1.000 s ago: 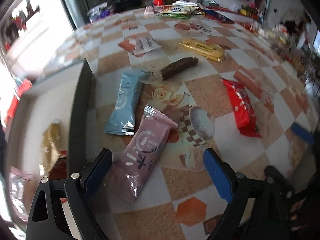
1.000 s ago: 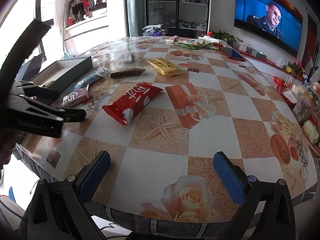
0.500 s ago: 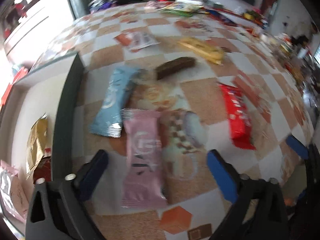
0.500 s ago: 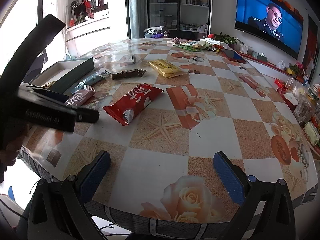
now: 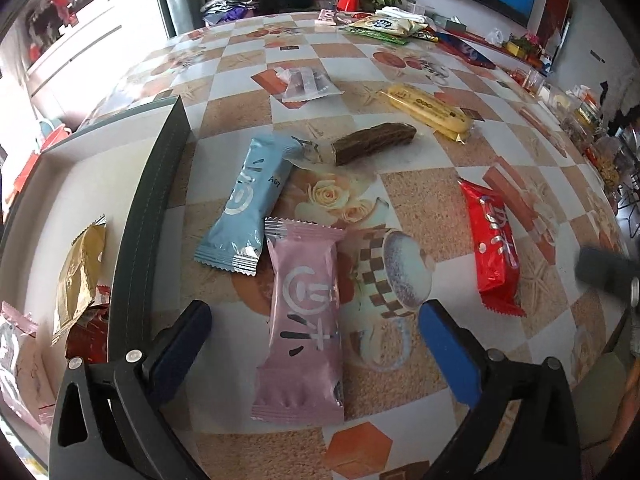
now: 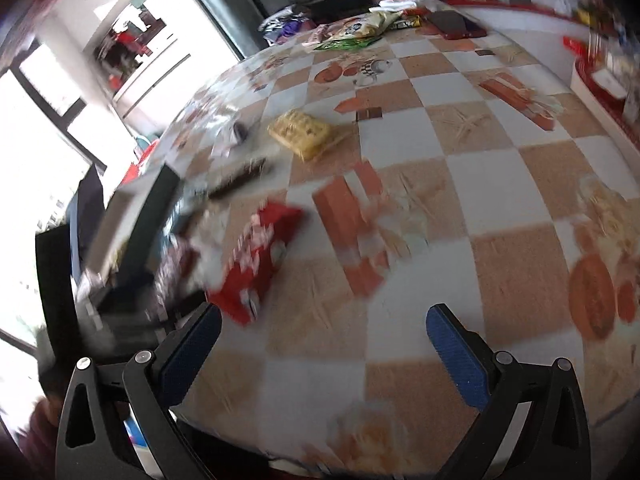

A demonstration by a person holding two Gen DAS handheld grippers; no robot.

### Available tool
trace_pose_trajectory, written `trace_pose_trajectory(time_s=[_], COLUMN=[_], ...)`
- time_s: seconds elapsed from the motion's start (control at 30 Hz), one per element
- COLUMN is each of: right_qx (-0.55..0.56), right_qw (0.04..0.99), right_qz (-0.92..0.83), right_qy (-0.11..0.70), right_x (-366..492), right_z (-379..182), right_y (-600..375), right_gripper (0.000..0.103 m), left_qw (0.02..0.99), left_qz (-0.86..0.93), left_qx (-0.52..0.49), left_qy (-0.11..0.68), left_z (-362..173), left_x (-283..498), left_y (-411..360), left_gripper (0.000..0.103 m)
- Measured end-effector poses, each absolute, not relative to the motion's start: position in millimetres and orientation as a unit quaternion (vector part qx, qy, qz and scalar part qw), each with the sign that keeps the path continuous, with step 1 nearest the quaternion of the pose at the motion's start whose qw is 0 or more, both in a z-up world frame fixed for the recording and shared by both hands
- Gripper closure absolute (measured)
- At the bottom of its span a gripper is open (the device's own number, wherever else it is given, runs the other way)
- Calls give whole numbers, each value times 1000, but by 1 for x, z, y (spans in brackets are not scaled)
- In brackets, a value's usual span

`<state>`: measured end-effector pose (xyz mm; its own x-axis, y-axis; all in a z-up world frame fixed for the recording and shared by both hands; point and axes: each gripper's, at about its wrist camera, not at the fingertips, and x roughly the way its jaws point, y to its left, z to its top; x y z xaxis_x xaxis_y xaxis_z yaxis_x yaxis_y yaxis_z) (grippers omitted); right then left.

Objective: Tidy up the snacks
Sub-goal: 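Grasp the pink wrapped bar with the left tool while the right tool grasps the yellow packet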

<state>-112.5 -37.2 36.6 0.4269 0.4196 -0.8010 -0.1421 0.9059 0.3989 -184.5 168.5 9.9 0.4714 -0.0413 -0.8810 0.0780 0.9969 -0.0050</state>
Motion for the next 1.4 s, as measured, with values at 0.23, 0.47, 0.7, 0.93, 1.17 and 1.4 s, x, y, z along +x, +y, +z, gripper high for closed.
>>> trace_pose_trajectory(time_s=[0.23,0.47,0.7,0.93,1.17,1.4], right_qx=[33,-99,-140,-104,-4,31], right_qw=[843,821,803,810,817,817], right_qz=[145,158,192,194,187,184], right_qy=[518,539,546,544,545,546], right_x=[-36,20,52,47,6,-51], right_z=[53,35,18,30,36,38], right_y=[-5,29,69,63,2,-42], right_gripper=[0,0,1,63,63,63], left_qw=[852,849,848,848,843,849], left_qz=[-32,-38,-42,-33,-15,-6], left_qx=[17,20,23,16,4,-4], left_qy=[522,527,528,529,537,528], left_z=[10,10,10,9,9,16], left_x=[-181,-174,-172,-170,-168,-175], left_y=[168,167,168,168,166,162], left_gripper=[0,0,0,0,1,26])
